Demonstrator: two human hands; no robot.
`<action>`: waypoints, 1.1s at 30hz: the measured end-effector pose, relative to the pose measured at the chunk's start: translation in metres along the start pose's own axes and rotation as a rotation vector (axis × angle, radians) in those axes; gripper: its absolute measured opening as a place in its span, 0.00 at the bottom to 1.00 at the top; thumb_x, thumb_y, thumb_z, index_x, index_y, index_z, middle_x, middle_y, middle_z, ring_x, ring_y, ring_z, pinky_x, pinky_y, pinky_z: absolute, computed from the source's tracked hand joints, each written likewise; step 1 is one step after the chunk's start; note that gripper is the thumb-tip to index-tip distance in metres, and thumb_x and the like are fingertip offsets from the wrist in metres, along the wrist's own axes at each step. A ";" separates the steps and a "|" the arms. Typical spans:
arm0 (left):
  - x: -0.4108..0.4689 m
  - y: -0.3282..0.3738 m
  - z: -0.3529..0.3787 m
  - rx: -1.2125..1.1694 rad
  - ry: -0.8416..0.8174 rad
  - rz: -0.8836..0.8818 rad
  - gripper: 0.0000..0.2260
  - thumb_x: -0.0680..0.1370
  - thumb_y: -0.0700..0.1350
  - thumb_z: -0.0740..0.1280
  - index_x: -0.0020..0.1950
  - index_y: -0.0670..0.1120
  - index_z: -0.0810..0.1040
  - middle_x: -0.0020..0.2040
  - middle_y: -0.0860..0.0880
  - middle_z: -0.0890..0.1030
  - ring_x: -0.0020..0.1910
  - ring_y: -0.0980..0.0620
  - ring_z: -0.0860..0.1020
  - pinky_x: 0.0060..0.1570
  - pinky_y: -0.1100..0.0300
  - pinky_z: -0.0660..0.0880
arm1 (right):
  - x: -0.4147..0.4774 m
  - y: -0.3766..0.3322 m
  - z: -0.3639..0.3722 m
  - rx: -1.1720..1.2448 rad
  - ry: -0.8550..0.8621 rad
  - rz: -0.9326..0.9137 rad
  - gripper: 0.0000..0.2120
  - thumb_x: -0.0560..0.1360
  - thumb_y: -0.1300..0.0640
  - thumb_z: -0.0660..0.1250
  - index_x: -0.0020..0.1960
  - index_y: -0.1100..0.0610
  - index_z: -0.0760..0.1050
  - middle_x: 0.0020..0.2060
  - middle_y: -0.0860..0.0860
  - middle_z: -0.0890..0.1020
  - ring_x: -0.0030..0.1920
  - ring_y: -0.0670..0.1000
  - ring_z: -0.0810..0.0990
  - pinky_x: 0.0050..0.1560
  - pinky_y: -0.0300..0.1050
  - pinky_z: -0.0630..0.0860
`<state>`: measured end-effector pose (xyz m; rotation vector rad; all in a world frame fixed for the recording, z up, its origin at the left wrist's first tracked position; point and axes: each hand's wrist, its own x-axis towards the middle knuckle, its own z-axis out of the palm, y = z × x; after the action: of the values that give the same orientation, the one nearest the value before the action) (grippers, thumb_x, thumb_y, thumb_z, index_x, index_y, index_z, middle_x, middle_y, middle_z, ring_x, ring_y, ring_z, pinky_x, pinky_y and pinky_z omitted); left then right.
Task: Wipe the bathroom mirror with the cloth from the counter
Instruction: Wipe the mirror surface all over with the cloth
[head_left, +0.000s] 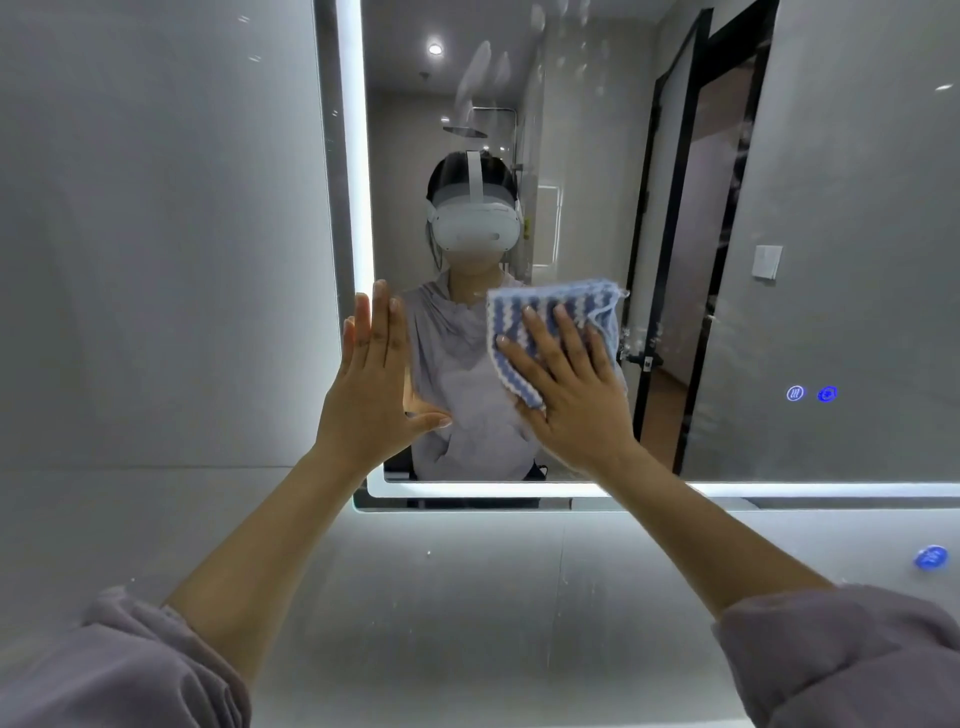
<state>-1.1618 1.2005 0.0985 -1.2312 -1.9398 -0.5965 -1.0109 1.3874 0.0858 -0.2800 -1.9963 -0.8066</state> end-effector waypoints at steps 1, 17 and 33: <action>0.000 0.000 0.000 0.002 0.005 0.002 0.57 0.62 0.73 0.62 0.75 0.39 0.40 0.76 0.42 0.41 0.76 0.42 0.40 0.74 0.49 0.43 | 0.010 0.005 -0.005 0.004 0.005 0.018 0.27 0.80 0.43 0.56 0.76 0.50 0.57 0.76 0.55 0.55 0.76 0.58 0.52 0.75 0.60 0.50; 0.001 0.000 0.001 0.025 -0.019 -0.015 0.58 0.61 0.74 0.61 0.76 0.39 0.42 0.77 0.41 0.42 0.76 0.42 0.39 0.74 0.50 0.41 | 0.094 0.010 -0.025 0.019 0.067 0.099 0.28 0.82 0.40 0.48 0.78 0.51 0.53 0.77 0.58 0.54 0.77 0.62 0.50 0.75 0.57 0.39; 0.002 0.000 0.005 0.067 0.000 -0.001 0.59 0.60 0.76 0.59 0.75 0.38 0.43 0.76 0.40 0.42 0.76 0.39 0.43 0.74 0.47 0.43 | -0.030 -0.048 0.012 0.034 -0.054 -0.116 0.27 0.80 0.42 0.55 0.76 0.50 0.59 0.76 0.55 0.57 0.77 0.59 0.50 0.76 0.59 0.46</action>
<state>-1.1646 1.2054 0.0969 -1.1891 -1.9448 -0.5276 -1.0268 1.3627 0.0365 -0.1696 -2.0901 -0.8451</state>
